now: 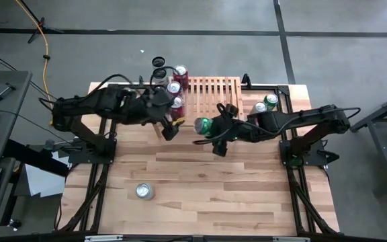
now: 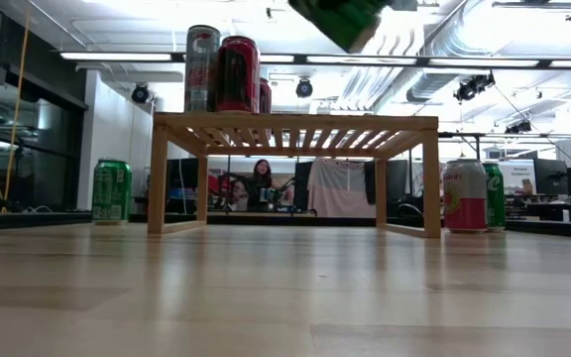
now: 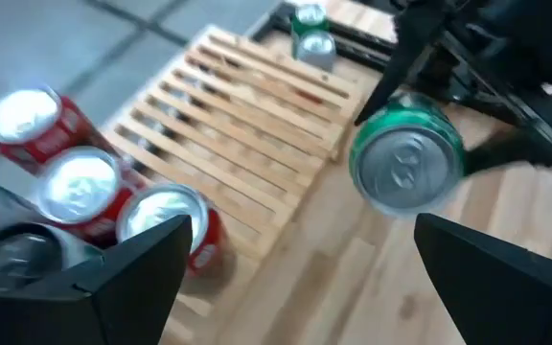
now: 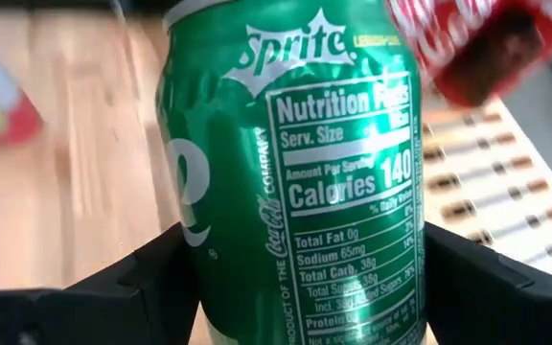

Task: Place canned beverage on shelf
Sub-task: Put the bottom left green soda can on the shelf

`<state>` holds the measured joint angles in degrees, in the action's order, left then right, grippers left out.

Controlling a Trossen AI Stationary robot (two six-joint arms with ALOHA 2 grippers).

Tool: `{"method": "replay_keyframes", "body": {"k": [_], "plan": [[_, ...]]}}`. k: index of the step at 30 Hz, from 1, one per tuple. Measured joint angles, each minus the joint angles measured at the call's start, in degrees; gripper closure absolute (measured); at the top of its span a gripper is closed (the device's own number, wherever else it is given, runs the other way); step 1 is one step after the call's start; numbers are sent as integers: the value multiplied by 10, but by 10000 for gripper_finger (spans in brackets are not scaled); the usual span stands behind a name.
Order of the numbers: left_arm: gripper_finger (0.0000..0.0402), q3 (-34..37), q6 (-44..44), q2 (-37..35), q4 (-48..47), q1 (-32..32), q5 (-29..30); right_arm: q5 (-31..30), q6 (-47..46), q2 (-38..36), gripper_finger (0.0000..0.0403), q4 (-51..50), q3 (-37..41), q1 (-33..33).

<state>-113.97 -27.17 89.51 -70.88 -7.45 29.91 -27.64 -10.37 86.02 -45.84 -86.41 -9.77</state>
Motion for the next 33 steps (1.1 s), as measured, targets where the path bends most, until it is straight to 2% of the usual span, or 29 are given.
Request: {"method": "replay_keyframes", "body": {"k": [3,7,10,12,15,18,21,23,25,27,33], "plan": [[11,22,9,-20,9,-26,59,-5,-19,-19,107,-42,17,0],[10,89,-14,-60,23,-60,112,-3,-74,-78,107,-40,97,-6],[10,164,-44,-109,76,-85,119,-7,-142,-148,107,-9,182,-17],[10,224,-54,-146,144,-101,116,-13,-187,-196,107,37,241,-26],[9,326,-36,-201,307,-114,87,-17,-231,-254,107,155,320,-37],[9,429,19,-242,524,-112,18,-9,-239,-284,107,302,384,-45],[9,511,58,-249,730,-97,-50,13,-225,-286,107,449,427,-46],[9,547,63,-241,821,-89,-68,23,-216,-276,107,533,442,-46],[9,566,64,-226,871,-86,-71,37,-203,-265,107,573,445,-46],[9,571,71,-207,881,-83,-72,55,-190,-251,107,599,439,-46],[9,572,123,-140,930,-75,-84,112,-161,-211,107,614,400,-46]]}}
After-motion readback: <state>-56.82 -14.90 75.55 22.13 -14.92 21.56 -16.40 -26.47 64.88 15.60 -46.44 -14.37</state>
